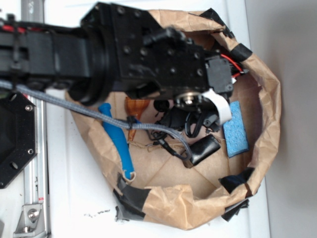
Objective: Grab the blue sponge.
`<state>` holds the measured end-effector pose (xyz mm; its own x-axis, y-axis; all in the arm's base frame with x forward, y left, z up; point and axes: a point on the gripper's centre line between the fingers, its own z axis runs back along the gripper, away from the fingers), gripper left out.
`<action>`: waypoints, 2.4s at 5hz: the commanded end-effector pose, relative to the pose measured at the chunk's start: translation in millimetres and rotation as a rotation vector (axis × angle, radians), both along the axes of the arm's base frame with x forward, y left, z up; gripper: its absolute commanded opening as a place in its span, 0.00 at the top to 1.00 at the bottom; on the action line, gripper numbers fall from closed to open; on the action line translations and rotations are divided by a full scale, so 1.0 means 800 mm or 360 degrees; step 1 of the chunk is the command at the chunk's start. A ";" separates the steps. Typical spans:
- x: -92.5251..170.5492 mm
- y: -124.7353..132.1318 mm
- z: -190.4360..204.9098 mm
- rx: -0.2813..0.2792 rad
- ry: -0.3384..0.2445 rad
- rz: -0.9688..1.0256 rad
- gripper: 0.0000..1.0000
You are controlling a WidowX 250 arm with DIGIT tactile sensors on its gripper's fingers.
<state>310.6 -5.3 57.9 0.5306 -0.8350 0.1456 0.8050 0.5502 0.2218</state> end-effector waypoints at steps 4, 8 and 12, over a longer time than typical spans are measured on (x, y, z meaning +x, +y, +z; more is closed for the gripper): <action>0.056 -0.031 -0.019 0.0054 -0.0047 -0.0129 0.04; 0.006 -0.012 0.033 -0.0147 -0.0217 0.0924 1.00; -0.054 -0.035 0.144 -0.0261 0.0260 0.1808 1.00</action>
<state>252.2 -24.7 151.4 0.9901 0.1388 0.0189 -0.1393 0.9898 0.0290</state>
